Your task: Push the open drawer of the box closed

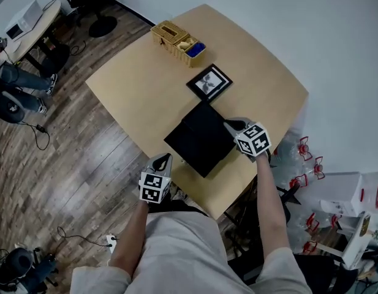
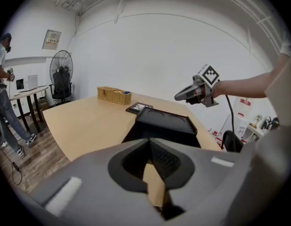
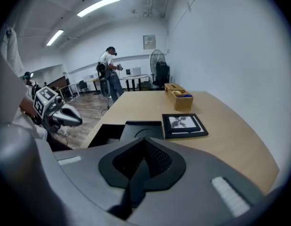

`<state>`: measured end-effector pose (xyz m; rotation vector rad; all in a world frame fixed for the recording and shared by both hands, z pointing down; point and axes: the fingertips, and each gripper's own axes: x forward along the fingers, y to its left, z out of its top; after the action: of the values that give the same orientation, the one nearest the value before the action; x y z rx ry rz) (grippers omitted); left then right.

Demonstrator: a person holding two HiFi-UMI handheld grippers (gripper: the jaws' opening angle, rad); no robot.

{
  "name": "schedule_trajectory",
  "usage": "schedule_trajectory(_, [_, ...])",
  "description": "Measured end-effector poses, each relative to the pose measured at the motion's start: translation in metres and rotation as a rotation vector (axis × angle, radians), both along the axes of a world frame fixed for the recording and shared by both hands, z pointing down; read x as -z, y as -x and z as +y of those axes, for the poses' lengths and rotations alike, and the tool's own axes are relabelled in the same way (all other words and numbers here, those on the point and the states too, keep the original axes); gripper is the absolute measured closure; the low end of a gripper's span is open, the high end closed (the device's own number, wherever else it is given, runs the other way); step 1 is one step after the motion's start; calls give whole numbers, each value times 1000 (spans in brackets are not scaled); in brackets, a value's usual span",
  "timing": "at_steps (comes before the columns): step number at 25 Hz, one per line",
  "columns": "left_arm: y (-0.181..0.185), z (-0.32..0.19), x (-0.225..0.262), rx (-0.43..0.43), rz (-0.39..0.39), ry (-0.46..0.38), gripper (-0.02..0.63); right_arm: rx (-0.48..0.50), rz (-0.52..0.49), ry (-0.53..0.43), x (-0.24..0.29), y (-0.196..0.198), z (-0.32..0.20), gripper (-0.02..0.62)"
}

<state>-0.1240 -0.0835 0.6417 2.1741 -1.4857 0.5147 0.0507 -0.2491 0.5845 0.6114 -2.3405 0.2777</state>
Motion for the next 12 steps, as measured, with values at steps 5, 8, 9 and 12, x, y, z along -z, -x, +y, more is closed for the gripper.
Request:
schedule_trajectory(5, [-12, 3, -21, -119, -24, 39, 554, 59, 93, 62, -37, 7, 8, 592])
schedule_trajectory(8, [-24, 7, -32, -165, -25, 49, 554, 41, 86, 88, -46, 9, 2, 593])
schedule_trajectory(9, [-28, 7, -32, -174, -19, 57, 554, 37, 82, 93, -49, 11, -1, 592])
schedule_trajectory(12, [-35, 10, -33, -173, -5, 86, 554, 39, 99, 106, -61, 16, -3, 594])
